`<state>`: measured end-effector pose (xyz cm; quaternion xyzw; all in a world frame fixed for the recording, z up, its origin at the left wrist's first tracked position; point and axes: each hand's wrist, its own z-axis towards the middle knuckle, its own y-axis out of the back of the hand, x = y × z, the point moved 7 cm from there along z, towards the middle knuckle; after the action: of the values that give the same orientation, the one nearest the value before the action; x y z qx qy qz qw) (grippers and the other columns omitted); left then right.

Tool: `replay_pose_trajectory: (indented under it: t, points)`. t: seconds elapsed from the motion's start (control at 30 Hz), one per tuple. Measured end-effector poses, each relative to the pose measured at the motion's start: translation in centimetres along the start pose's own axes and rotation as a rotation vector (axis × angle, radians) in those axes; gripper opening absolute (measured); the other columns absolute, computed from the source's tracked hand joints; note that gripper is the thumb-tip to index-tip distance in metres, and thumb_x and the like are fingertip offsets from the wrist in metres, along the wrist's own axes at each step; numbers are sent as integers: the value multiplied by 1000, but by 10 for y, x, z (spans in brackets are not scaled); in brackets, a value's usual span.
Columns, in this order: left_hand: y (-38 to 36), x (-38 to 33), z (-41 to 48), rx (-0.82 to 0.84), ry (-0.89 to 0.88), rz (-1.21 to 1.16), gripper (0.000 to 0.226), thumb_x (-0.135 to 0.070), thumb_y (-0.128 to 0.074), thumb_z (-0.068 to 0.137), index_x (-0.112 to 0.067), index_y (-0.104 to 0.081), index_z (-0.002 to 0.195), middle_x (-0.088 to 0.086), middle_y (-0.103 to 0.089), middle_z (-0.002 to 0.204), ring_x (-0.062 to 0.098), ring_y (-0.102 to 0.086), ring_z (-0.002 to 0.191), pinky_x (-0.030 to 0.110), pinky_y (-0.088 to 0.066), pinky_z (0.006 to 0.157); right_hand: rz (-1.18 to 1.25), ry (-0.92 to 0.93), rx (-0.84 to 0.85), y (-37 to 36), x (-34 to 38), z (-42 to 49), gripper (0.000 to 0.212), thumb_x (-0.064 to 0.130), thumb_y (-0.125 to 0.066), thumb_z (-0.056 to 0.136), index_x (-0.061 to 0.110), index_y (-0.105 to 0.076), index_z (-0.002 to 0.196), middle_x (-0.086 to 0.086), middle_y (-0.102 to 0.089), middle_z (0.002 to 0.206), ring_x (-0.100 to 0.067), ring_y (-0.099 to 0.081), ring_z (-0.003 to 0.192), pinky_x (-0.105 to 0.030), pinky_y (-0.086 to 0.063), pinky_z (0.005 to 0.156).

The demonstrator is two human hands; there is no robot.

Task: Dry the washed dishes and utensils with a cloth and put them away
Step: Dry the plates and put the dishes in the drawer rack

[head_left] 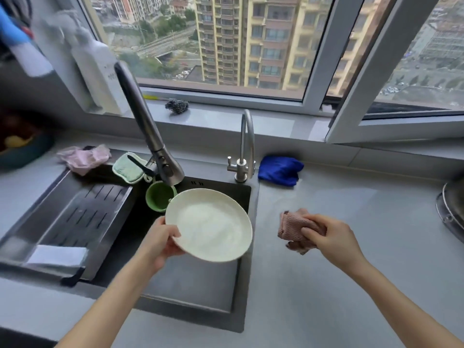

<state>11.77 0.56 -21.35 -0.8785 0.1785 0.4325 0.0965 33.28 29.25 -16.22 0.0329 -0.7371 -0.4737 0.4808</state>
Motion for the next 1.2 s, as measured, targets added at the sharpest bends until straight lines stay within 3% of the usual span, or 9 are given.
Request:
replay_pose_trajectory:
  t: [0.1, 0.2, 0.33, 0.5, 0.63, 0.73, 0.83, 1.0, 1.2]
  points:
    - [31, -28, -6, -114, -31, 194, 30, -1, -49, 69, -4, -46, 99, 14, -50, 77, 24, -50, 48, 26, -45, 37, -10, 82, 37, -28, 35, 2, 21, 15, -70, 82, 23, -73, 101, 6, -70, 88, -17, -63, 85, -30, -46, 74]
    - [47, -54, -8, -215, -110, 636, 43, -23, -55, 52, -15, -56, 94, 9, -61, 83, 31, -59, 70, 39, -54, 61, -66, 203, 77, -54, 67, 2, 19, 18, -70, 83, 27, -72, 98, 10, -68, 87, -15, -61, 82, -27, -43, 68]
    - [57, -63, -1, -302, -234, 968, 24, -24, -59, 77, -21, -61, 101, 2, -64, 94, 27, -59, 89, 32, -46, 74, -167, 328, 75, -83, 100, 0, 18, 24, -62, 83, 26, -71, 99, 11, -68, 102, -17, -62, 88, -24, -38, 66]
    - [77, -46, 10, -224, -268, 709, 18, -34, -57, 87, -20, -66, 92, 4, -68, 85, 28, -63, 76, 31, -47, 55, -98, 389, 27, -118, 134, -7, 31, 32, -55, 80, 21, -71, 104, 9, -67, 112, -18, -65, 91, -27, -49, 70]
    - [75, -38, 7, -219, -320, 437, 45, -47, -53, 79, -4, -65, 71, 8, -64, 64, 28, -57, 62, 33, -39, 58, 143, 461, 112, -151, 165, -19, 28, 39, -56, 83, 18, -71, 93, 7, -65, 120, -13, -62, 102, -27, -49, 84]
    - [71, -37, 4, -205, -327, 310, 44, -27, -55, 94, 6, -58, 65, 11, -54, 58, 22, -47, 59, 28, -35, 53, 184, 530, 403, -194, 181, -35, 30, 42, -54, 89, 19, -69, 102, 4, -51, 141, -15, -42, 133, -25, -28, 110]
    - [64, -39, 4, -136, -303, 165, 41, -18, -50, 96, 9, -60, 67, 16, -58, 61, 21, -53, 56, 28, -42, 56, 246, 508, 541, -220, 188, -43, 38, 41, -44, 94, 32, -49, 131, 8, -36, 152, -15, -17, 146, -34, -1, 117]
    - [51, -31, 4, -84, -257, 111, 45, -15, -51, 95, -1, -51, 53, 4, -49, 45, 11, -45, 41, 16, -35, 40, 8, 631, 311, -231, 200, -12, 58, 42, -26, 96, 29, -13, 150, 7, -16, 157, -19, -10, 148, -45, 2, 118]
    - [47, -31, -1, -188, -253, 61, 46, -25, -56, 93, -8, -55, 51, 3, -53, 51, 17, -47, 50, 18, -32, 43, -421, 224, 151, -233, 147, 51, 57, 46, -14, 100, 27, 0, 152, 2, 1, 161, -20, 4, 148, -54, 7, 116]
